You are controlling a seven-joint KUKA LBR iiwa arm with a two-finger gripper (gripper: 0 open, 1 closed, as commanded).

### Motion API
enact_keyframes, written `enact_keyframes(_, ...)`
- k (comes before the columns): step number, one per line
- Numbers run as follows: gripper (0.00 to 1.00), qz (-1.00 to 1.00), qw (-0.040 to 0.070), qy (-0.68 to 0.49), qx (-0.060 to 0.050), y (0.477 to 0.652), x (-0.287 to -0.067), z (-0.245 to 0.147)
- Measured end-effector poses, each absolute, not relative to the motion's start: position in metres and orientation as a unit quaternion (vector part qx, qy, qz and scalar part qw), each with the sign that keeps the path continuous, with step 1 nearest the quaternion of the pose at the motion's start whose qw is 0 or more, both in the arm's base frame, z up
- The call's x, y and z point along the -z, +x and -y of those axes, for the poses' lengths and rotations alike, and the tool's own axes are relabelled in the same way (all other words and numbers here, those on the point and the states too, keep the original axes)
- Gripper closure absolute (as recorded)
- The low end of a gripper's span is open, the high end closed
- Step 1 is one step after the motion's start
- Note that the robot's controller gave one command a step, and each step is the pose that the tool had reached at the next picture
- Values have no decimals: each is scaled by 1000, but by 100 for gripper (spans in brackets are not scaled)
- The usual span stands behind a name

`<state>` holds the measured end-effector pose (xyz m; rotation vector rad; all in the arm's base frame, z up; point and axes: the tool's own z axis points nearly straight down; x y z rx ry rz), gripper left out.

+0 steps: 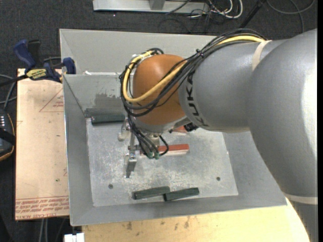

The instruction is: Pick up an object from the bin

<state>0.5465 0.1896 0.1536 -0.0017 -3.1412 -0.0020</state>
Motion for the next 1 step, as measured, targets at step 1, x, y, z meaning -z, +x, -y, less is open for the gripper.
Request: enact_keyframes(1, 0, 1000, 0, -1, 1, 546, -154, -190)
